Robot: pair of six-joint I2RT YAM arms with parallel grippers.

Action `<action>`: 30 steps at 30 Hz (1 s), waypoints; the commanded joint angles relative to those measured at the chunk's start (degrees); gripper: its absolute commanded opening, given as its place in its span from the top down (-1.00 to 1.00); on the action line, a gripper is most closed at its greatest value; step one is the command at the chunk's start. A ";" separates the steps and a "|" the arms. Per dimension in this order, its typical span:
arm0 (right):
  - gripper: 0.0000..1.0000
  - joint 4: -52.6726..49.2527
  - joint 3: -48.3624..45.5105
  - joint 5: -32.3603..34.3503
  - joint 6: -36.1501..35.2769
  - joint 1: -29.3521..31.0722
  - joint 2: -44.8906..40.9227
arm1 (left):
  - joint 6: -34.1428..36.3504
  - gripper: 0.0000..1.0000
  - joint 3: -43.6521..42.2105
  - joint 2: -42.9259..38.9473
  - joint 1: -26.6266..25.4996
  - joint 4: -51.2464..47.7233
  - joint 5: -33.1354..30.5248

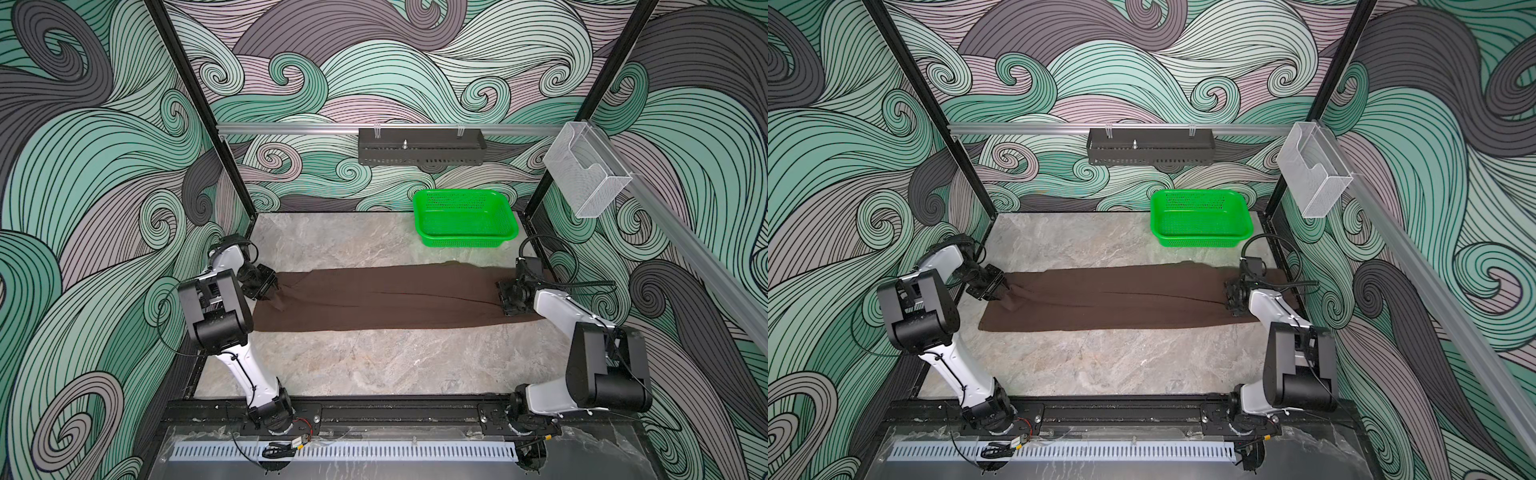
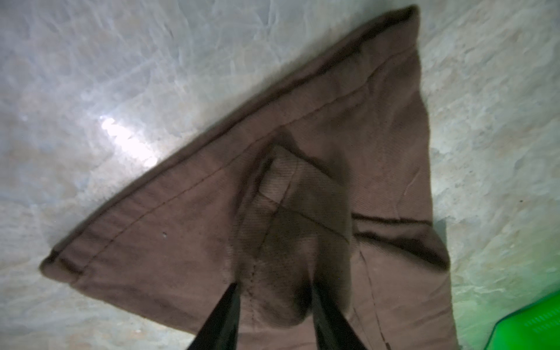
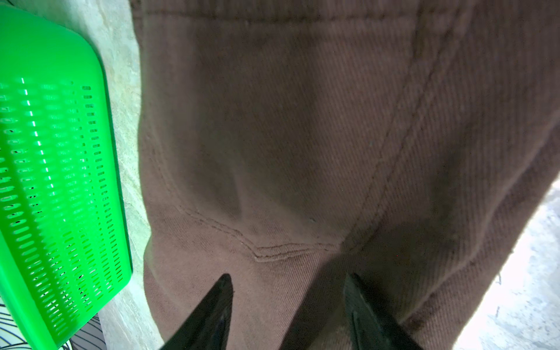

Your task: Fold and stack the trousers

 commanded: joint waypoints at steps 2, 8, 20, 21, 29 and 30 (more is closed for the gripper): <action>-0.18 -1.03 -0.99 -0.39 -1.24 -0.18 -1.21 | 5.35 0.04 1.81 -2.17 -0.68 -5.53 -2.28; -0.18 -0.63 -1.80 -0.50 -1.35 -0.19 -1.08 | 5.35 0.37 -0.06 0.73 -0.70 -2.60 -0.53; -0.18 -0.92 -1.82 -0.93 -1.35 -0.74 -1.77 | 3.89 1.00 -0.23 2.06 -0.68 1.11 0.71; -0.18 -1.07 -1.74 -1.01 -1.48 -0.83 -1.96 | 4.11 1.00 0.20 1.38 -0.70 0.90 0.25; -0.18 -2.89 -0.37 -0.86 -2.14 -1.18 -4.02 | 11.77 1.00 14.68 -3.07 -0.80 -1.65 -0.18; -0.18 -3.08 -0.17 -0.93 -2.07 -1.28 -4.20 | 12.97 1.00 16.88 -3.20 -0.75 -1.66 -0.01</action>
